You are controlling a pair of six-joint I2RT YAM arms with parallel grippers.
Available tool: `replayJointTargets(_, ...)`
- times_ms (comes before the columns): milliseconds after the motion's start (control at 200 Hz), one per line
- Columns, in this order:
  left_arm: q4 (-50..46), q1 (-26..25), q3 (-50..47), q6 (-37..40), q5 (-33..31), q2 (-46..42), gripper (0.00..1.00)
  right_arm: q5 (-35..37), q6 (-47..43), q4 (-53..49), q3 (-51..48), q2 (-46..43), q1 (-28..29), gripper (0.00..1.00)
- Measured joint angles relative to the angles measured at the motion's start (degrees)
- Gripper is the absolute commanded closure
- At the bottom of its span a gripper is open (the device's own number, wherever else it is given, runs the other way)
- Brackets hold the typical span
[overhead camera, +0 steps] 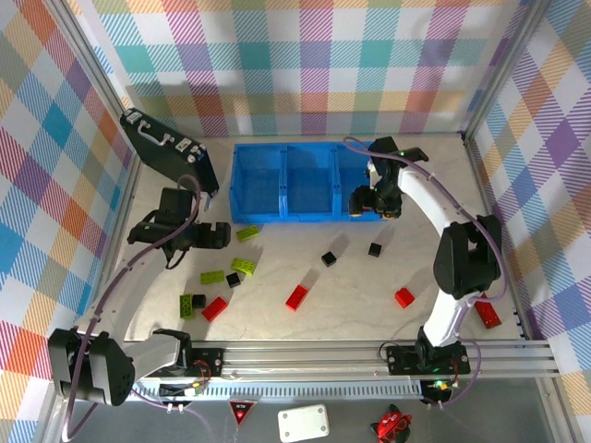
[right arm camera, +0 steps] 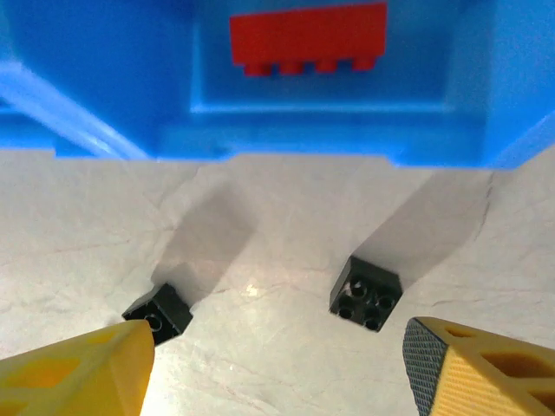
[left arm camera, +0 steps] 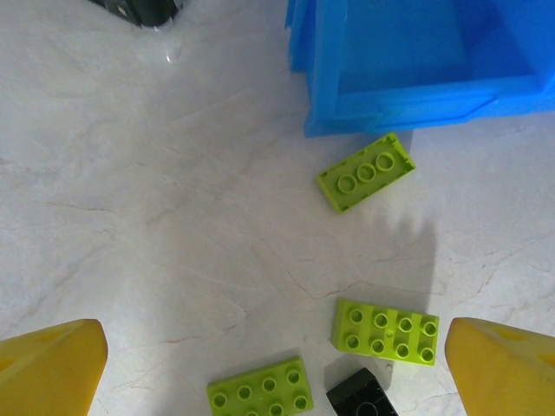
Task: Sort the legos into containers by color
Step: Pick up the lego from the center of the table.
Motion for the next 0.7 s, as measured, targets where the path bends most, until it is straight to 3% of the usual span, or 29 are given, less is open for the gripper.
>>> replayJointTargets(315, -6.08, -5.99, 4.79, -1.29, -0.63, 11.04, 0.01, -2.27, 2.34, 4.52, -12.70, -8.00, 1.36, 0.23)
replayJointTargets(700, -11.45, -11.04, 7.80, -5.35, 1.01, 19.06, 0.01, -3.02, 2.34, 7.89, -18.93, -10.29, 1.36, 0.23)
